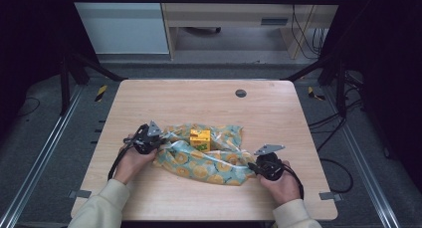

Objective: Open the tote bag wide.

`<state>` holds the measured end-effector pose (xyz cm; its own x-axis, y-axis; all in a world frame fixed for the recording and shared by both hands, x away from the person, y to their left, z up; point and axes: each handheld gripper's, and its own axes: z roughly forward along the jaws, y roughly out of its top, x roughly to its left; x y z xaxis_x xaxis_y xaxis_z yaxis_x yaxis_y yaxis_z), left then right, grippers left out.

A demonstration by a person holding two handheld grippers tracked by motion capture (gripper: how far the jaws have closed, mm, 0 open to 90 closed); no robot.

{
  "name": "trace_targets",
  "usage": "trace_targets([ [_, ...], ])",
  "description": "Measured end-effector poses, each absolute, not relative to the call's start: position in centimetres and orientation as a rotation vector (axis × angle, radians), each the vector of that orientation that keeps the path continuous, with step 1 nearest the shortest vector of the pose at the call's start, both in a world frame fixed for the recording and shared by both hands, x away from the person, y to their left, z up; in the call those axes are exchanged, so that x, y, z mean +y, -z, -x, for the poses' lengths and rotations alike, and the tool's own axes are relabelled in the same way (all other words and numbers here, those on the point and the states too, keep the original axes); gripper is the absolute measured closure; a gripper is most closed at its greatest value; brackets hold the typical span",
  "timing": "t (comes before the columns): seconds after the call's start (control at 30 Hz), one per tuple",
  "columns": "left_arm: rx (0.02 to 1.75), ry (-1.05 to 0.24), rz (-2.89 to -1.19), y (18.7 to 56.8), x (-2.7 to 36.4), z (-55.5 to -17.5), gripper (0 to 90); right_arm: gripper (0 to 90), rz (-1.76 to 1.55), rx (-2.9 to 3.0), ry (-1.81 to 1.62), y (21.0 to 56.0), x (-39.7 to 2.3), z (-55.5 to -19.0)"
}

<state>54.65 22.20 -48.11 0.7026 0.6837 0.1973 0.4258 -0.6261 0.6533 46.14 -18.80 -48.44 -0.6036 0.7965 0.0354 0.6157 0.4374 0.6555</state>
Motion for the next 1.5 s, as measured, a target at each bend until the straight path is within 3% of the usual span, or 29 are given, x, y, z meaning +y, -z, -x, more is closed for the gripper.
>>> trace_targets([
  [0.17,0.854,-0.577,-2.325,48.1,22.3,-54.6,86.5,83.9,-1.185,2.424,-0.933,48.5,-18.5,-45.9],
  [0.37,0.864,-0.589,-2.269,47.1,22.5,-54.0,73.6,59.1,-1.167,2.408,-0.943,48.4,-18.1,-45.6],
  [0.5,0.862,-0.594,-2.212,45.9,22.8,-53.4,65.8,47.7,-1.172,2.376,-0.971,48.0,-17.8,-45.4],
  [0.8,0.840,-0.553,-2.130,43.5,23.1,-51.8,58.1,35.5,-1.148,2.318,-1.035,47.2,-17.5,-45.3],
  [1.07,0.784,-0.531,-2.211,44.4,21.8,-49.8,56.3,28.3,-1.121,2.364,-1.004,47.6,-17.0,-45.1],
  [1.2,0.772,-0.539,-2.208,44.3,21.6,-49.1,53.5,18.9,-1.112,2.336,-1.016,47.3,-17.0,-44.9],
  [1.4,0.774,-0.545,-2.167,43.1,21.9,-48.6,38.5,7.5,-1.129,2.244,-1.081,45.6,-17.6,-44.8],
  [1.5,0.804,-0.533,-2.140,42.4,22.6,-48.5,28.9,6.1,-1.153,2.182,-1.115,44.7,-18.5,-45.0],
])
